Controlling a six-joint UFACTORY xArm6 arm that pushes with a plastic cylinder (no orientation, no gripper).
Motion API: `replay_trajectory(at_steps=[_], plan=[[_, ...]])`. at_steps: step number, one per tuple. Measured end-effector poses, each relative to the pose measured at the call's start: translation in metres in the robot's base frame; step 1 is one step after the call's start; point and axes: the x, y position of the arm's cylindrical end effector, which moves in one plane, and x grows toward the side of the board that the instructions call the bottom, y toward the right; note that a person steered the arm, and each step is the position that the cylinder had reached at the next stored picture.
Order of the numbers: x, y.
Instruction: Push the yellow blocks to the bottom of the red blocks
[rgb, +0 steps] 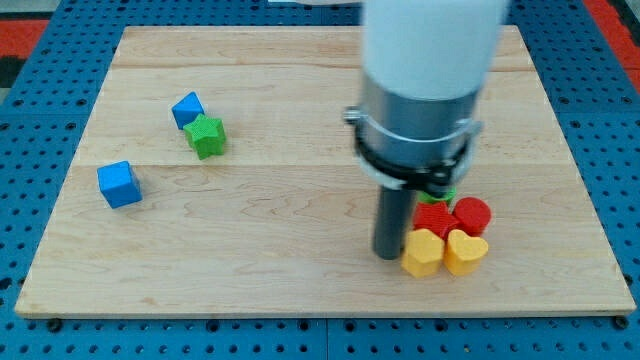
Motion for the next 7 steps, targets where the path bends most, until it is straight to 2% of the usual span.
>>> replay_trajectory(at_steps=[1, 2, 3, 4, 5, 6, 7], plan=[[-0.001, 0.042], [-0.012, -0.038], [-0.011, -0.094], [0.053, -0.059], [0.063, -0.040], [0.062, 0.029], [0.061, 0.124]])
